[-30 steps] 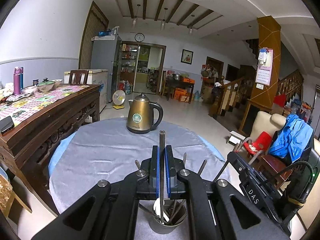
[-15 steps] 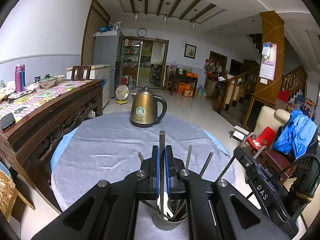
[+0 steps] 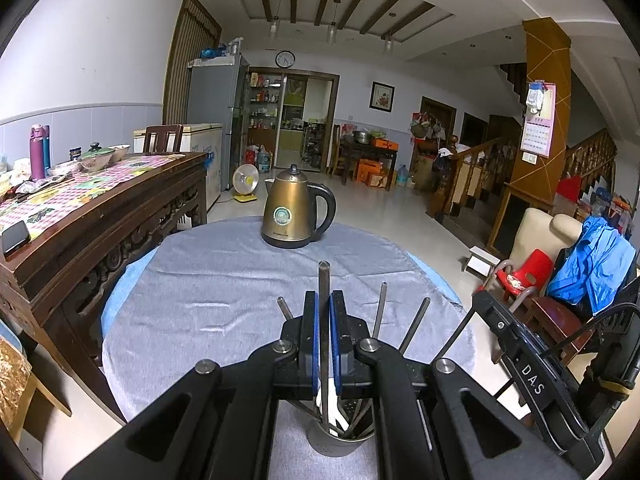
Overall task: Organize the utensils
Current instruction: 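Lower the held chopsticks into the metal cup with both tools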
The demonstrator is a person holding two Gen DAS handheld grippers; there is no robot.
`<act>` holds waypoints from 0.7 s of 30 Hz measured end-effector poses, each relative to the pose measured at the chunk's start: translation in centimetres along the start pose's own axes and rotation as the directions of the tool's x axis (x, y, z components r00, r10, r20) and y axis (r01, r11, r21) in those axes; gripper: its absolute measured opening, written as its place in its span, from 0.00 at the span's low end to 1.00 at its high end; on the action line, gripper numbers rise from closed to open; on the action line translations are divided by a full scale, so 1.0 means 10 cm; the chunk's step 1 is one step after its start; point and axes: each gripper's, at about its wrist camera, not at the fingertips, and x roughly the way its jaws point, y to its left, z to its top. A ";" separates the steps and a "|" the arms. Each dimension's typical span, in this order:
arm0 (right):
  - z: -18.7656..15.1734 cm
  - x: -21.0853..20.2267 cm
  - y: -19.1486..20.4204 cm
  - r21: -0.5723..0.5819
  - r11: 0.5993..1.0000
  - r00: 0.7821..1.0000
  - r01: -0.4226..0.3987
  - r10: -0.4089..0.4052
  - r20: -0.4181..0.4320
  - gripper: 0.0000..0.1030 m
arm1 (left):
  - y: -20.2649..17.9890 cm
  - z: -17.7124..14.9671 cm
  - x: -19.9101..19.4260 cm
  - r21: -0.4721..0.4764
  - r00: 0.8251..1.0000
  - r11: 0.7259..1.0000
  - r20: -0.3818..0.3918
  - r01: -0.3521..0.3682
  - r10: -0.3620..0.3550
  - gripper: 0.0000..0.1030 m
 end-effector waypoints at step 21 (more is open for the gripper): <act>-0.02 0.06 0.02 0.005 1.000 1.000 -0.004 0.004 -0.011 0.06 | 0.07 -0.04 0.04 -0.014 1.000 1.000 -0.018 -0.009 0.008 0.05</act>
